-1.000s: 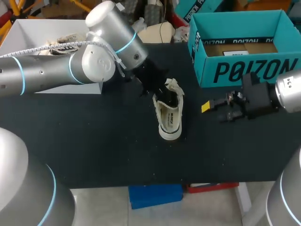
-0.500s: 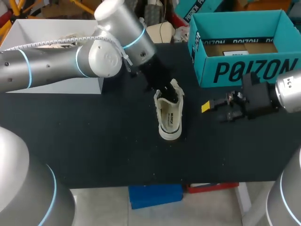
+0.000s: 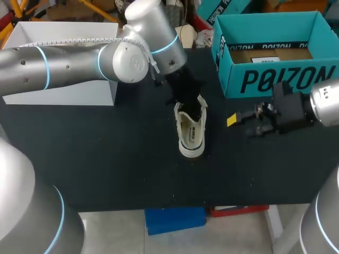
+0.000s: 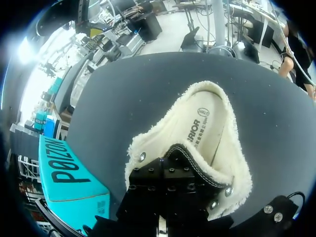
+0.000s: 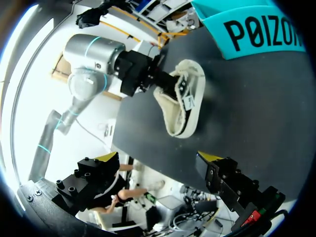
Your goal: Take the shoe out of the shoebox, open the shoe tongue, remove and reinsert the insole, then place the shoe into the shoebox
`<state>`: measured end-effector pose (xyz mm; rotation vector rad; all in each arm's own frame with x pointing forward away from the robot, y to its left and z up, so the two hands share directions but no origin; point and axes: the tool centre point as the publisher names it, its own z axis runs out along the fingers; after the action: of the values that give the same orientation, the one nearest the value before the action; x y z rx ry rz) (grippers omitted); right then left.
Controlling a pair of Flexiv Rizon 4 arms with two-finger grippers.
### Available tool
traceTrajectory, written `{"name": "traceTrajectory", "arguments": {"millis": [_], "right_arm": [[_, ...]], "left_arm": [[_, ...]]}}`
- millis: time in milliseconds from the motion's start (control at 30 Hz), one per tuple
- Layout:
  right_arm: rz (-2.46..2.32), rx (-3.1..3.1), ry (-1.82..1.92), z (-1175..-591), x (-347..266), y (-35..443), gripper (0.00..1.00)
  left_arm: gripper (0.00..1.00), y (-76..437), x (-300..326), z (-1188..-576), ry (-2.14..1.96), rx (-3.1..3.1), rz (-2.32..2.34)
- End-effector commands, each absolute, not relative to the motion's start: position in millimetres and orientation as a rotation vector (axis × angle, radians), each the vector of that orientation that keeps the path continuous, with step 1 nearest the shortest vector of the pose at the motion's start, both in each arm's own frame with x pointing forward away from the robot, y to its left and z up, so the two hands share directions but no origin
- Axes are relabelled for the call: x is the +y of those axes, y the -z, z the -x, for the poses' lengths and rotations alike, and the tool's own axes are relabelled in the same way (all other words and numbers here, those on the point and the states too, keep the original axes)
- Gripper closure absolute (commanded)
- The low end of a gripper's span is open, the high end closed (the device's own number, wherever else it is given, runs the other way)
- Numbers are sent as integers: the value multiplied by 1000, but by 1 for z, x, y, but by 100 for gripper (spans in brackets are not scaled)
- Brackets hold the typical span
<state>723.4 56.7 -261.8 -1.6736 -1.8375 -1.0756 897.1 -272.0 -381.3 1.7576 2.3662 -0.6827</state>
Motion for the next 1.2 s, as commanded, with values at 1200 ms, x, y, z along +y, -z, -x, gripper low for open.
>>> {"name": "traceTrajectory", "arguments": {"millis": [1200], "right_arm": [[1674,-1838,1074,-724,57,261,0]], "left_arm": [[100,304,-245,-915,577,2250,-1759]]}}
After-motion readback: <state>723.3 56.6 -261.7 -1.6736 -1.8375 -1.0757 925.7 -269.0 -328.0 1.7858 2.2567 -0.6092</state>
